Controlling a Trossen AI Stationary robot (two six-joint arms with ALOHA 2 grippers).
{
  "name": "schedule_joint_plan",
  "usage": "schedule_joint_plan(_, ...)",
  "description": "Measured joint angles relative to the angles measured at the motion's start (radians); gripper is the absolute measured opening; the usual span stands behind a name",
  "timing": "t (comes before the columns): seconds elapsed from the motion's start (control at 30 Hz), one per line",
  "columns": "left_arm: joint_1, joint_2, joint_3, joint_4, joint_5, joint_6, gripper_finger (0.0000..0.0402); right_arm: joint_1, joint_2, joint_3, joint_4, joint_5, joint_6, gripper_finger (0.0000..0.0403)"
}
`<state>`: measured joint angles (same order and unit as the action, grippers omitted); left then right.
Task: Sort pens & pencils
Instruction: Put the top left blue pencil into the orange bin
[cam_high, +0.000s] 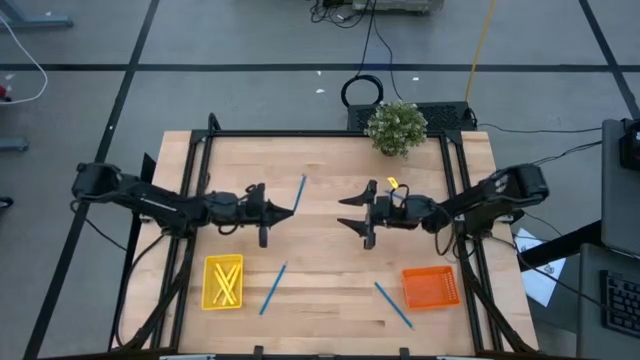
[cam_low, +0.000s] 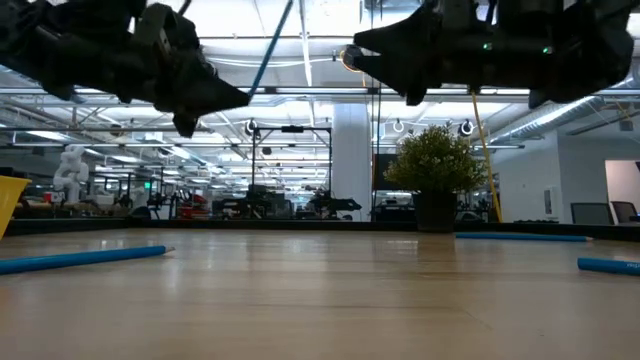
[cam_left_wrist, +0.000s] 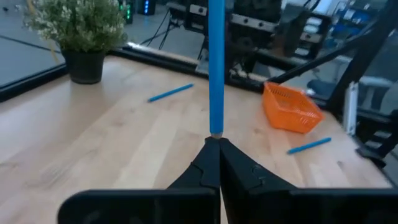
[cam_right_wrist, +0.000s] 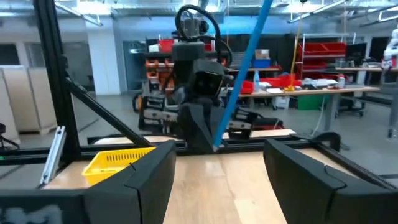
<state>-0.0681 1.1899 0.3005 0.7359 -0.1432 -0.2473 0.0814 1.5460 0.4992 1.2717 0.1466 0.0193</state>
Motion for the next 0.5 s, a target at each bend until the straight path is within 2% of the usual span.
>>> schedule_joint_plan(0.17,-0.007,0.099,0.050,0.004,0.011,0.026,0.0000,-0.031,0.134,0.064,0.115,-0.041,0.061,0.0232)
schedule_joint_plan(0.3,-0.029,0.164,0.096,0.004,0.011,0.070,0.0000,-0.043,0.220,0.149,0.115,-0.099,0.113,0.0232)
schedule_joint_plan(0.5,-0.066,0.210,0.141,0.002,0.011,0.095,0.0000,-0.042,0.265,0.211,0.117,-0.099,0.131,0.0232)
